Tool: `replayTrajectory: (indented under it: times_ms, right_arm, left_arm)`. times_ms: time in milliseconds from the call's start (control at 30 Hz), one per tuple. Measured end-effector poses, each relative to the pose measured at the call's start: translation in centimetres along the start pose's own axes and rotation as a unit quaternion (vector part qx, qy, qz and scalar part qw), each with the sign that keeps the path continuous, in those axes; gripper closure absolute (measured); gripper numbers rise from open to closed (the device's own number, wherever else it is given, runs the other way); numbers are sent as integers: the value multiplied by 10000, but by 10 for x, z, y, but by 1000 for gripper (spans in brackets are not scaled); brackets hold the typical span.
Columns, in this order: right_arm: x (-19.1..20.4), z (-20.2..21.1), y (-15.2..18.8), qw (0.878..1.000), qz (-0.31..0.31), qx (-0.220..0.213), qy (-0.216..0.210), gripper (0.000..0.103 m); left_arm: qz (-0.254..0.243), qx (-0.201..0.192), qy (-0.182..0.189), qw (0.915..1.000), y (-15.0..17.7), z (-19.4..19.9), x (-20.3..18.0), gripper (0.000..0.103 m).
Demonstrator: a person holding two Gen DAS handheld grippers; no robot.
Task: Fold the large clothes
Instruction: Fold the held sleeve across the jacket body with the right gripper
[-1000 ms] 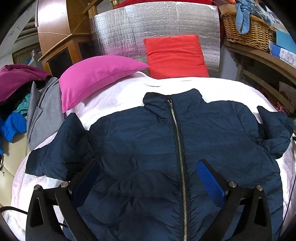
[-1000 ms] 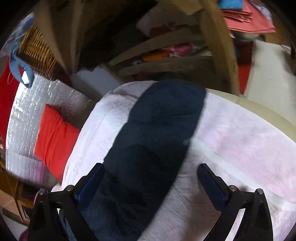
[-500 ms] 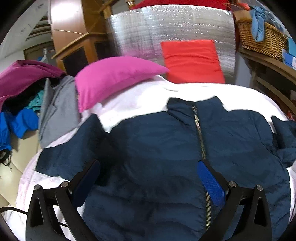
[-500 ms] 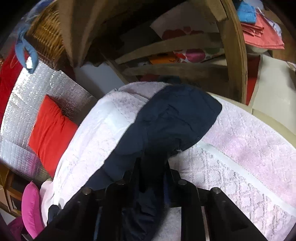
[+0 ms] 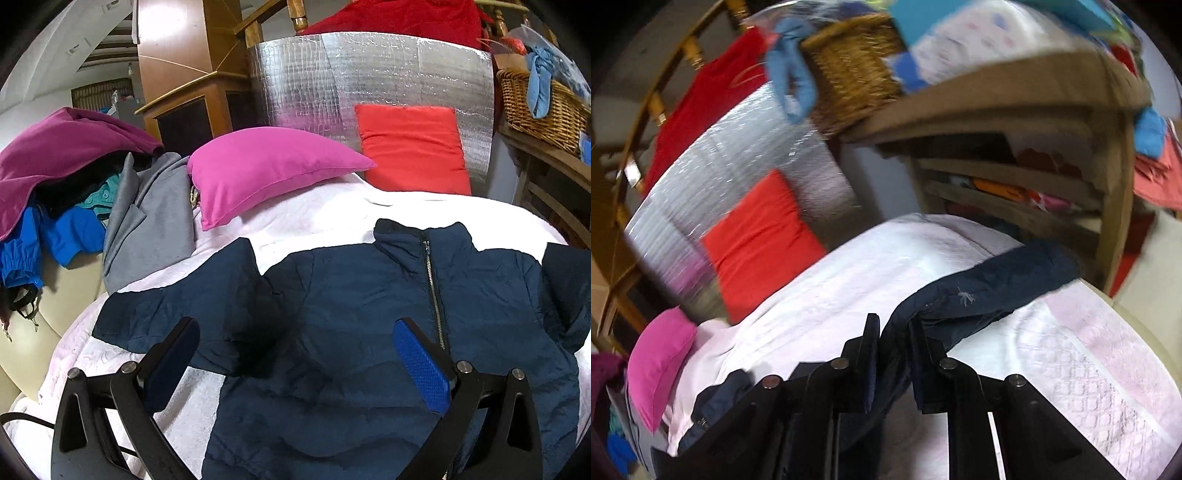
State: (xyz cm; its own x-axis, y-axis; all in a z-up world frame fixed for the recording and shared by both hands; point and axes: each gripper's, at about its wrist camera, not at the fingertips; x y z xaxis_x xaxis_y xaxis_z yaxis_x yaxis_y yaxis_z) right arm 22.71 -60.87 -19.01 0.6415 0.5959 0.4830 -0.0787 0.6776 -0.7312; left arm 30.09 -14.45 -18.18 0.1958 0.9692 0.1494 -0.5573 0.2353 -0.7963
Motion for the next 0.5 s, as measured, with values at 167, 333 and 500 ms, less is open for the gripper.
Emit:
replayTrajectory:
  times_ms: [167,333,500]
  right_arm:
    - [47,18,11,9988,419,-115,-220,86]
    - [99,34,26,9943,952,-204,-436,87]
    - [146,52,43,9871,1419,-273,-689,87]
  left_arm:
    - [112,-48,19,9999,-1,5,12,0]
    - [226,-69,8,9997,0,9,24,0]
    - [308,-96,3,9995,1,12,36,0]
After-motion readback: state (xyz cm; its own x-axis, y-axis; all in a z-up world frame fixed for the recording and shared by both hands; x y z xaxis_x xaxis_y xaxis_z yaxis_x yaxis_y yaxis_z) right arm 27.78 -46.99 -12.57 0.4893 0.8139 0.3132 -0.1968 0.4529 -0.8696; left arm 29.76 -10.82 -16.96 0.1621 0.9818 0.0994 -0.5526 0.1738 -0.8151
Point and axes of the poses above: each gripper's, at about its wrist camera, not at the fingertips, and z roughly against the way its jaws point, x to its left, y to its underside, and after that the axes turned 2 degrees about -z, right-handed
